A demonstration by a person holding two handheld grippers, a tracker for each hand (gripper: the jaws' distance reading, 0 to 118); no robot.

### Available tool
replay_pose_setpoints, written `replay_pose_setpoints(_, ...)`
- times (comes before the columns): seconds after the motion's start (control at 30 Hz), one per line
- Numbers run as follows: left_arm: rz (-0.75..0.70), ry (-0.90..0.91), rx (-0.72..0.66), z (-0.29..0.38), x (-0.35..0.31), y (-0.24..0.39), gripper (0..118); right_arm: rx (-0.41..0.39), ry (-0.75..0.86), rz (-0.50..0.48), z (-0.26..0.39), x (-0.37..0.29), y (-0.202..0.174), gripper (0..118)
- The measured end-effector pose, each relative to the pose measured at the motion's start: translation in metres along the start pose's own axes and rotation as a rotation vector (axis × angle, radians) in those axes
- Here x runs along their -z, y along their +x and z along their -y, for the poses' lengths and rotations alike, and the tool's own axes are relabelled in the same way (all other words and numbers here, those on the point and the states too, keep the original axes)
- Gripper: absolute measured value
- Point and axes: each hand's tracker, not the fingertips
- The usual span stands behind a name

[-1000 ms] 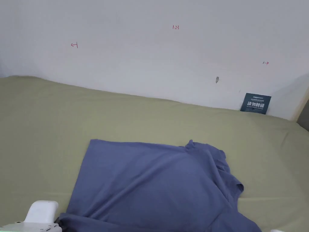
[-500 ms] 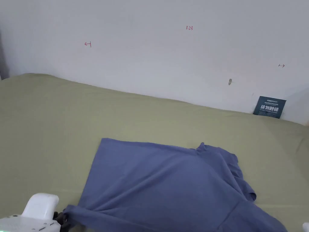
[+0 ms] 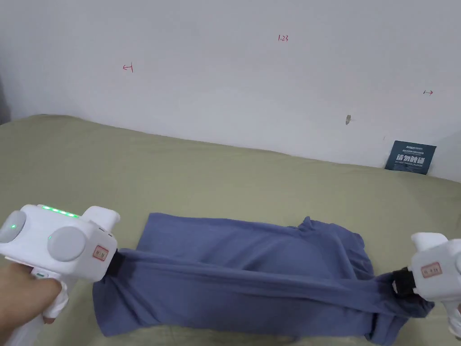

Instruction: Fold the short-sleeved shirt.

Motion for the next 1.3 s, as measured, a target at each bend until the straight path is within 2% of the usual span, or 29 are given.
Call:
replay_pose_setpoints(0.07, 0.001, -0.022, 0.012, -0.010, 0.018, -0.001, 6, 0.065, -0.024, -0.026, -0.011, 0.015, 0.004, 6)
replay_pose_setpoints(0.1, -0.005, -0.015, 0.012, -0.010, 0.023, 0.003, 21, 0.098, -0.017, -0.033, -0.016, 0.023, 0.004, 7)
replay_pose_setpoints(0.13, -0.011, -0.012, 0.006, -0.012, 0.030, 0.003, 44, 0.128, -0.006, -0.034, -0.018, 0.029, 0.004, 9)
replay_pose_setpoints(0.17, -0.024, -0.005, -0.032, -0.014, 0.036, 0.001, 77, 0.153, 0.008, -0.046, -0.020, 0.035, 0.005, 21)
replay_pose_setpoints(0.2, -0.024, -0.005, -0.092, -0.015, 0.042, 0.000, 103, 0.166, 0.033, -0.057, -0.019, 0.039, 0.010, 58)
replay_pose_setpoints(0.23, -0.003, -0.011, -0.141, -0.012, 0.044, 0.000, 104, 0.180, 0.076, -0.061, -0.016, 0.039, 0.011, 79)
replay_pose_setpoints(0.3, 0.060, 0.035, -0.235, -0.006, 0.039, 0.001, 104, 0.181, 0.162, -0.085, -0.009, 0.030, 0.011, 80)
replay_pose_setpoints(0.37, 0.085, 0.070, -0.245, 0.004, 0.030, 0.004, 104, 0.158, 0.215, -0.075, 0.000, 0.017, 0.009, 79)
replay_pose_setpoints(0.47, 0.023, 0.182, -0.167, 0.029, 0.001, 0.027, 103, 0.020, 0.318, 0.014, 0.028, -0.016, -0.008, 80)
replay_pose_setpoints(0.53, -0.029, 0.269, -0.140, 0.051, -0.020, 0.045, 94, -0.048, 0.398, 0.058, 0.058, -0.039, -0.023, 79)
replay_pose_setpoints(0.57, -0.049, 0.309, -0.142, 0.063, -0.028, 0.056, 83, -0.060, 0.425, 0.062, 0.075, -0.048, -0.031, 79)
replay_pose_setpoints(0.67, -0.085, 0.377, -0.161, 0.102, -0.050, 0.088, 20, -0.041, 0.456, 0.027, 0.127, -0.067, -0.054, 78)
replay_pose_setpoints(0.7, -0.075, 0.370, -0.161, 0.116, -0.054, 0.099, 8, -0.038, 0.456, 0.020, 0.145, -0.070, -0.062, 75)
replay_pose_setpoints(0.73, -0.069, 0.374, -0.167, 0.129, -0.058, 0.108, 7, -0.039, 0.440, 0.023, 0.160, -0.066, -0.066, 58)
replay_pose_setpoints(0.77, -0.055, 0.368, -0.174, 0.140, -0.056, 0.107, 0, -0.041, 0.428, 0.026, 0.174, -0.066, -0.072, 19)
replay_pose_setpoints(0.8, -0.038, 0.355, -0.179, 0.152, -0.059, 0.113, 0, -0.037, 0.426, 0.058, 0.189, -0.065, -0.078, 2)
replay_pose_setpoints(0.83, -0.034, 0.340, -0.191, 0.162, -0.060, 0.117, 0, -0.014, 0.430, 0.070, 0.203, -0.063, -0.083, 1)
replay_pose_setpoints(0.93, 0.008, 0.286, -0.236, 0.184, -0.053, 0.112, 0, 0.062, 0.349, -0.039, 0.222, -0.056, -0.086, 1)
replay_pose_setpoints(1.07, 0.021, 0.264, -0.307, 0.182, -0.032, 0.082, 0, 0.036, 0.355, -0.018, 0.223, -0.054, -0.090, 1)
replay_pose_setpoints(1.1, 0.003, 0.283, -0.326, 0.177, -0.026, 0.074, 11, 0.033, 0.355, -0.025, 0.222, -0.056, -0.089, 1)
replay_pose_setpoints(1.13, -0.011, 0.276, -0.333, 0.169, -0.019, 0.065, 29, 0.037, 0.358, -0.034, 0.220, -0.058, -0.089, 1)
replay_pose_setpoints(1.17, -0.017, 0.281, -0.353, 0.162, -0.011, 0.060, 61, 0.042, 0.360, -0.039, 0.218, -0.058, -0.088, 1)
replay_pose_setpoints(1.2, -0.018, 0.272, -0.380, 0.152, 0.000, 0.051, 100, 0.043, 0.361, -0.042, 0.215, -0.057, -0.088, 1)
replay_pose_setpoints(1.23, -0.010, 0.241, -0.387, 0.142, 0.011, 0.043, 114, 0.042, 0.363, -0.044, 0.213, -0.057, -0.087, 1)
replay_pose_setpoints(1.3, -0.018, 0.199, -0.413, 0.125, 0.028, 0.039, 116, 0.033, 0.363, -0.045, 0.211, -0.060, -0.084, 1)
